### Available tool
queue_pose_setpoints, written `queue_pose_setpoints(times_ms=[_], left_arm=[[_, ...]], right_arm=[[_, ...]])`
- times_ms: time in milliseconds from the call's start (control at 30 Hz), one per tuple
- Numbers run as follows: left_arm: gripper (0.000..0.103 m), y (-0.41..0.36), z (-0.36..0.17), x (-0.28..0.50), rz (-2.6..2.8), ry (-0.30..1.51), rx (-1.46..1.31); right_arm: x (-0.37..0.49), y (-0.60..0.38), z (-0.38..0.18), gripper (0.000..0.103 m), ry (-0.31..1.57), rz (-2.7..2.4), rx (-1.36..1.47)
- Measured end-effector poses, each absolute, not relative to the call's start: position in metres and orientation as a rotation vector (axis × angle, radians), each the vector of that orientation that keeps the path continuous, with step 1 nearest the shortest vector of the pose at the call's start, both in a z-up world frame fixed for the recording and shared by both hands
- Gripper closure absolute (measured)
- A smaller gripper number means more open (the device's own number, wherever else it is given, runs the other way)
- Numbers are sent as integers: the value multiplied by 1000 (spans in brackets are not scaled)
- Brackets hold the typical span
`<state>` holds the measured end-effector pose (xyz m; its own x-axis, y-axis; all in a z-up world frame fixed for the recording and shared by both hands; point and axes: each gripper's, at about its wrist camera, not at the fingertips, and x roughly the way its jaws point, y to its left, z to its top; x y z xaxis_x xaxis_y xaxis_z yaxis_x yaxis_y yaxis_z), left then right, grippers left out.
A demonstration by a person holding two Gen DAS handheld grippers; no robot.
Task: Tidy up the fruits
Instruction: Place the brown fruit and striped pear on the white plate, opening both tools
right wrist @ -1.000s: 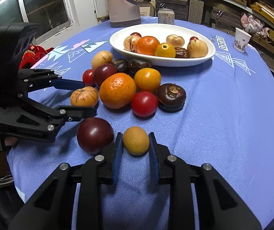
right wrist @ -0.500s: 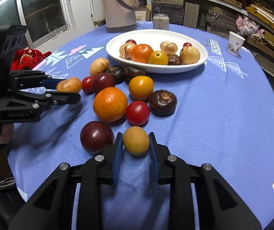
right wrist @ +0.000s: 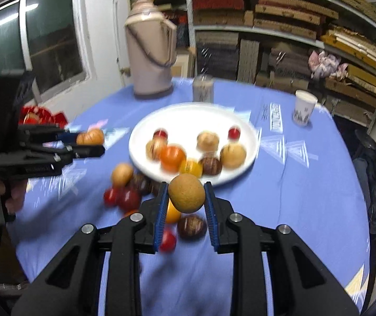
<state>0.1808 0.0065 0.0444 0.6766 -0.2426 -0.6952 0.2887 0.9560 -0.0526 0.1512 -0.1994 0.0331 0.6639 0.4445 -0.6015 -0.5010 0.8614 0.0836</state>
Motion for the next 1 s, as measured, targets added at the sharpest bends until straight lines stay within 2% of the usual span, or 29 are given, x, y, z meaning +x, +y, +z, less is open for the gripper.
queue_pose_setpoints(times_ms=[233, 433, 667, 700, 733, 767, 833, 1000], left_arm=[[65, 8, 30, 253, -214, 820, -12], [65, 11, 9, 272, -217, 846, -58], [65, 13, 5, 272, -233, 831, -53], [64, 13, 5, 273, -232, 831, -53], [51, 13, 6, 273, -219, 823, -49], [33, 14, 7, 271, -204, 808, -45], [24, 15, 17, 263, -180, 748, -36], [16, 17, 21, 252, -190, 736, -29]], right_arm=[[220, -170, 29, 77, 679, 524, 5], [264, -155, -2, 77, 747, 501, 56], [277, -154, -20, 76, 768, 484, 64], [279, -154, -21, 66, 759, 477, 66], [280, -155, -22, 58, 749, 471, 63], [279, -156, -23, 51, 735, 454, 56], [277, -158, -22, 51, 727, 457, 54], [267, -170, -15, 50, 690, 499, 98]])
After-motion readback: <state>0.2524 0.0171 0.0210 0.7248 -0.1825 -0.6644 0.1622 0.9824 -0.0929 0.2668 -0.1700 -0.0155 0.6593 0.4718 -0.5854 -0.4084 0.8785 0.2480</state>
